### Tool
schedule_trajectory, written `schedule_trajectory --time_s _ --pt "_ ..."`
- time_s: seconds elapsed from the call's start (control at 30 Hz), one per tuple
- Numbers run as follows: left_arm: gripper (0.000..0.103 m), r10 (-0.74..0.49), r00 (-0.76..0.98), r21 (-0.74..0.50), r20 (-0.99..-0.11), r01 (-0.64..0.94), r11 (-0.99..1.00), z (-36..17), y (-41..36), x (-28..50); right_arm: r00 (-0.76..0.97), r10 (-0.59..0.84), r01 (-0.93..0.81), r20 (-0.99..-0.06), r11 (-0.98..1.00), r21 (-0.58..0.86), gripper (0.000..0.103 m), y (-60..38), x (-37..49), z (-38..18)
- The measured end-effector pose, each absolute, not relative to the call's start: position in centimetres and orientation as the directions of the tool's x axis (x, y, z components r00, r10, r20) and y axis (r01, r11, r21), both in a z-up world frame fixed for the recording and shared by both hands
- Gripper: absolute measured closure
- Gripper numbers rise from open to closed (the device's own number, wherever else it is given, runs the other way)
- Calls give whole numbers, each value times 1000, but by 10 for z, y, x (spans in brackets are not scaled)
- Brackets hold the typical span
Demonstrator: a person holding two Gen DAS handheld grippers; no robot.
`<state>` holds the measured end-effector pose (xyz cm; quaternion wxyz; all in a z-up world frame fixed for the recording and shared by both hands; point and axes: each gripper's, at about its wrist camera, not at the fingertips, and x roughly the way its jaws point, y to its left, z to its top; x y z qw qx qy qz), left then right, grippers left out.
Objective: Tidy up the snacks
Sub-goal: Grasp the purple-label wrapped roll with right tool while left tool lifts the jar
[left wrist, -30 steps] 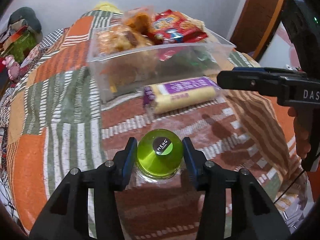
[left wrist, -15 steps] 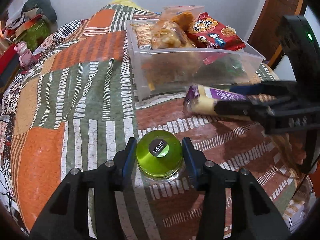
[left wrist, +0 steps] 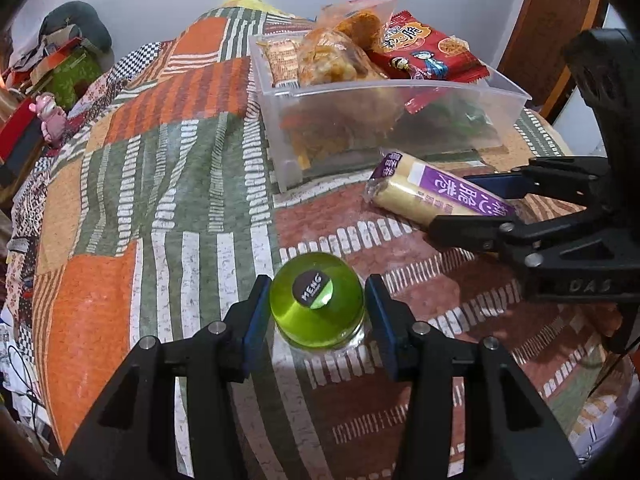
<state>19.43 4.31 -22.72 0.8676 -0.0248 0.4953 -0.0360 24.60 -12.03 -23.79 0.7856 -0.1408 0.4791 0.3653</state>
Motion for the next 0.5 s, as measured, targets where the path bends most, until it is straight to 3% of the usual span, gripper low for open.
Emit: schedule_trajectory --time_s 0.17,0.5 --pt "57 -96 513 -91 -853 34 995 -226 45 187 296 432 -712 -852 694 105 60 -117 241 -237" --pt "57 -116 560 -102 -820 56 993 -201 39 181 344 466 -678 -815 724 127 60 -146 230 -218"
